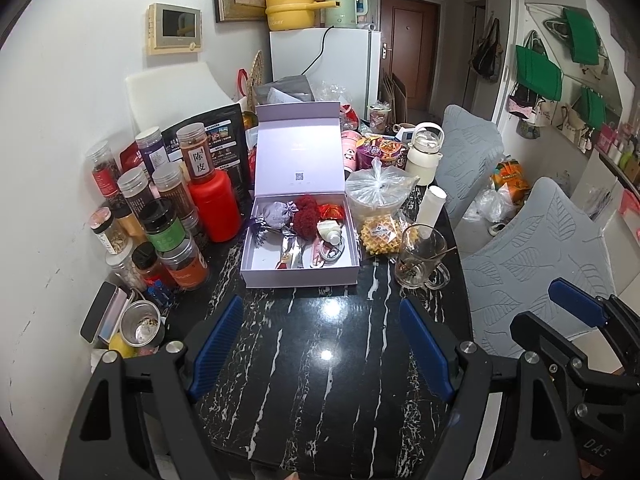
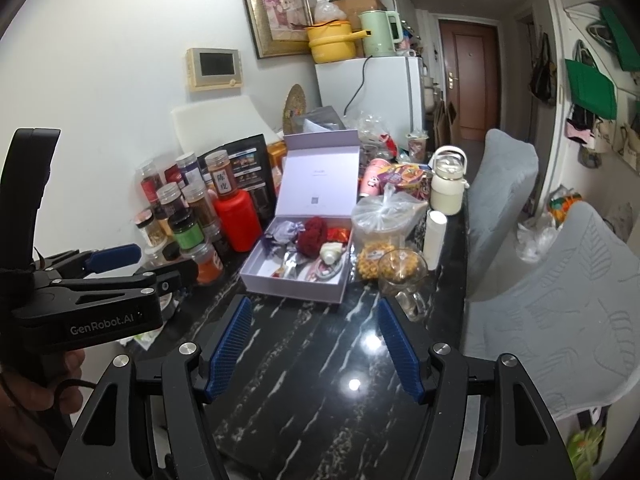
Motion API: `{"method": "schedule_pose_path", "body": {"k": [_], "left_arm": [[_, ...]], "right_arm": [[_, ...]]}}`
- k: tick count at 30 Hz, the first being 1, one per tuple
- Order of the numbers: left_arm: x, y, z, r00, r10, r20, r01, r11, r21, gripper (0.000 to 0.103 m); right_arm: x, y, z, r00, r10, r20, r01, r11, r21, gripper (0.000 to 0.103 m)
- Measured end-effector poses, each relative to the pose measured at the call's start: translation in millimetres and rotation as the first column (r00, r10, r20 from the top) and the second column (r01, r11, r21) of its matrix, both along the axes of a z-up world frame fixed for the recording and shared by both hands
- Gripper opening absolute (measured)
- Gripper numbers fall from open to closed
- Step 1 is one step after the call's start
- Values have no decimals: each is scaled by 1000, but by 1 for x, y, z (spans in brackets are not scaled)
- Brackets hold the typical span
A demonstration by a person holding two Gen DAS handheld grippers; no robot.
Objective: Organize soft objects
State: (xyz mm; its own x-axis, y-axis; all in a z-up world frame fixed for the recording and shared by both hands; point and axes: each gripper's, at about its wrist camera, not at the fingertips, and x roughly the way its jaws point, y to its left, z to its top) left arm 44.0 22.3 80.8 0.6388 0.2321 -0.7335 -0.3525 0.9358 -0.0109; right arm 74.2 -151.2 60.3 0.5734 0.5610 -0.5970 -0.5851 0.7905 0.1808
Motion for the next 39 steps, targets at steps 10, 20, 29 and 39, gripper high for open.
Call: {"method": "schedule_pose_path", "body": {"k": [10, 20, 29, 39], "left_arm": [[-4, -5, 5, 1000, -7, 16, 7, 1000, -8, 81], [-6, -9, 6, 1000, -10, 17, 10, 1000, -6, 81], [-13, -9, 7, 999, -29, 23, 30, 1000, -8, 81], [-17, -12, 5, 999, -45, 25, 45, 999, 10, 81]], "right_arm": [[-4, -5, 4, 1000, 7, 10, -7, 1000, 0, 67], [-7, -8, 6, 1000, 9, 21, -9, 1000, 0, 67], [-12, -11, 9, 1000, 0, 27, 0, 1000, 2, 70], [-17, -14, 9, 1000, -10, 28, 10, 1000, -4, 71]]}}
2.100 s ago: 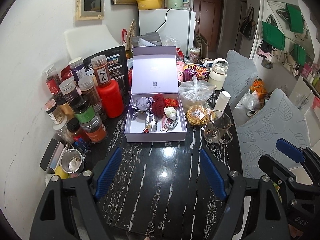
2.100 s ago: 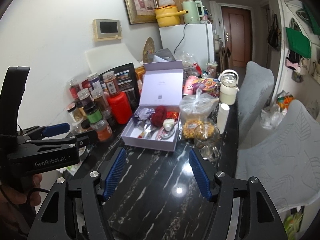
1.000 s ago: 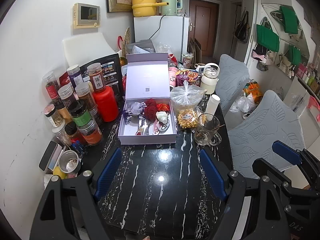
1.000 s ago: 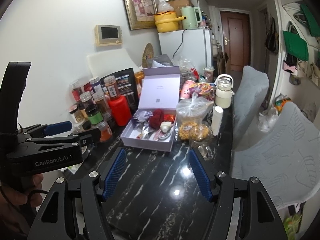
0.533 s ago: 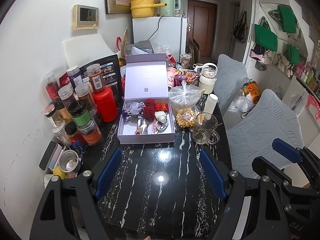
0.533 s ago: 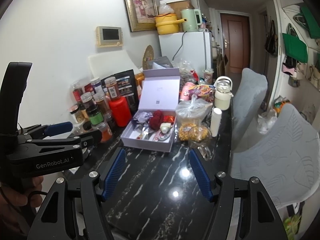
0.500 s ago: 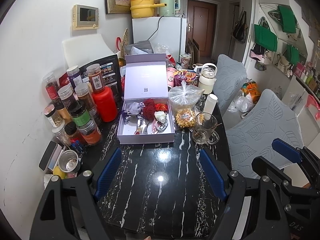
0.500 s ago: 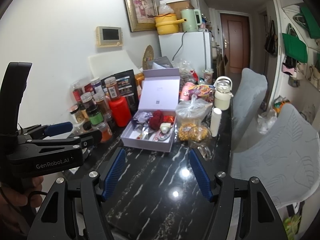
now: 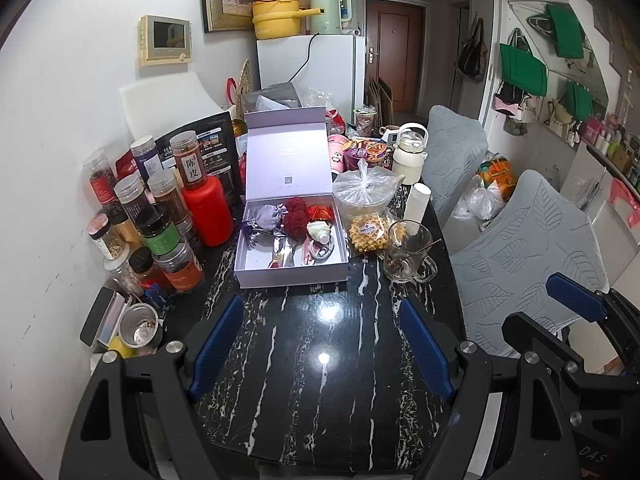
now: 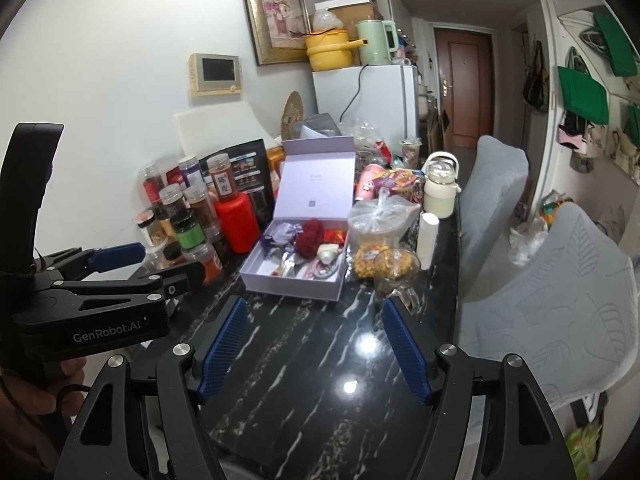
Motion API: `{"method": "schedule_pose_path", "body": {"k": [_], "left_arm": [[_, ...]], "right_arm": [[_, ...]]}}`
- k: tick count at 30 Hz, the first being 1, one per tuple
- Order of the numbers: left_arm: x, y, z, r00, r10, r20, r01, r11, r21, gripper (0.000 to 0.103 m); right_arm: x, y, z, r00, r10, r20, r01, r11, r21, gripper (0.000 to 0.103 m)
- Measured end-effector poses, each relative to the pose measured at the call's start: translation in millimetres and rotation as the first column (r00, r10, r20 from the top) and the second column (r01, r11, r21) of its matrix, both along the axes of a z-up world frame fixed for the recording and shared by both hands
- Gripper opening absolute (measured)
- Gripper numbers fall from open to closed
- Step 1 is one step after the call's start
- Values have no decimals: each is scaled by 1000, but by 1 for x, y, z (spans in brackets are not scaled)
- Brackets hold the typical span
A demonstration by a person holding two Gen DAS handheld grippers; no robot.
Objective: Organize soft objects
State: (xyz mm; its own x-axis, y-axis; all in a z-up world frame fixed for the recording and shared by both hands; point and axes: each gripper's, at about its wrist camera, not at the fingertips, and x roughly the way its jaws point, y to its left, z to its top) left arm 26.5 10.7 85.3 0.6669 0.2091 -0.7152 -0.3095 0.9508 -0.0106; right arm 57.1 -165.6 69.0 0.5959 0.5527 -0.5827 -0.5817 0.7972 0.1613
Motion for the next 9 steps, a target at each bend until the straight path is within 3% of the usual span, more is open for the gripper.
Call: {"method": "schedule_pose_path", "body": {"k": [9], "left_arm": [[-2, -1, -3, 1000, -17, -6, 17, 1000, -13, 81]], "right_arm": [[-6, 0, -2, 1000, -12, 1, 12, 1000, -4, 72]]}}
